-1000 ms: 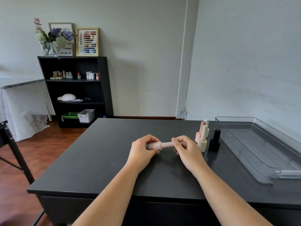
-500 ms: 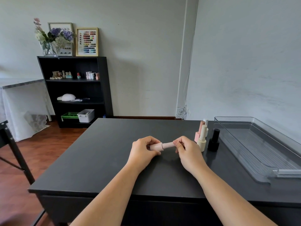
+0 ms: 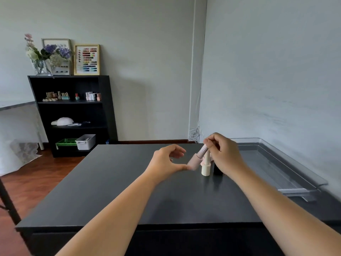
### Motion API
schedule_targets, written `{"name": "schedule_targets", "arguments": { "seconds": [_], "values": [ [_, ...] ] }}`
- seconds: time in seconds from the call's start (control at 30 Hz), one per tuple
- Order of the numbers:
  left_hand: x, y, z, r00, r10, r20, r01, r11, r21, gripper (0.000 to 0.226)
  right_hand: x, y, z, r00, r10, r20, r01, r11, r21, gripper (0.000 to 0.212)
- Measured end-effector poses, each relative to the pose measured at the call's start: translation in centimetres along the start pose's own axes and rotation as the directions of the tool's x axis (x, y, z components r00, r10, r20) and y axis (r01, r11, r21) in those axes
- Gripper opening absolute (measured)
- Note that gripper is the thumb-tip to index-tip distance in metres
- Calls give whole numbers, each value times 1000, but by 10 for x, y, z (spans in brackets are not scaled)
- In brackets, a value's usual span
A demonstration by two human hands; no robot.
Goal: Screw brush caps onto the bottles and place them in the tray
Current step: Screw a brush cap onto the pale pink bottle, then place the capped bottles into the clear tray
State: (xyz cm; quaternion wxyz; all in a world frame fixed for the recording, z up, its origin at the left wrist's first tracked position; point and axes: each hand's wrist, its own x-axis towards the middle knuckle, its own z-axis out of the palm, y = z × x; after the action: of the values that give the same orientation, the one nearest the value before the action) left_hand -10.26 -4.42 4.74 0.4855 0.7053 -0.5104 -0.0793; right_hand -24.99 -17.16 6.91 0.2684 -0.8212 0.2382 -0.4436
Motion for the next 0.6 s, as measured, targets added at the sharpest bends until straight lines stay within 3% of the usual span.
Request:
{"name": "schedule_targets", "arguments": {
  "seconds": [0.13,0.33,0.47,0.6],
  "values": [
    [21,26,18,998,66,-2,-66,997,43,32,12,13,-44,999,-21,-28,18,994,-111,17],
    [57,54,61,984,131,123,-166,928,335,33,25,32,-92,1000,4,-19,-7,982,-187,18],
    [76,61,88,966,131,222,-244,744,622,40,31,44,-108,1000,11,-19,-14,983,-181,16],
    [90,60,101,958,60,279,-258,602,755,36,39,57,-115,1000,28,-13,-30,984,-175,16]
  ]
}}
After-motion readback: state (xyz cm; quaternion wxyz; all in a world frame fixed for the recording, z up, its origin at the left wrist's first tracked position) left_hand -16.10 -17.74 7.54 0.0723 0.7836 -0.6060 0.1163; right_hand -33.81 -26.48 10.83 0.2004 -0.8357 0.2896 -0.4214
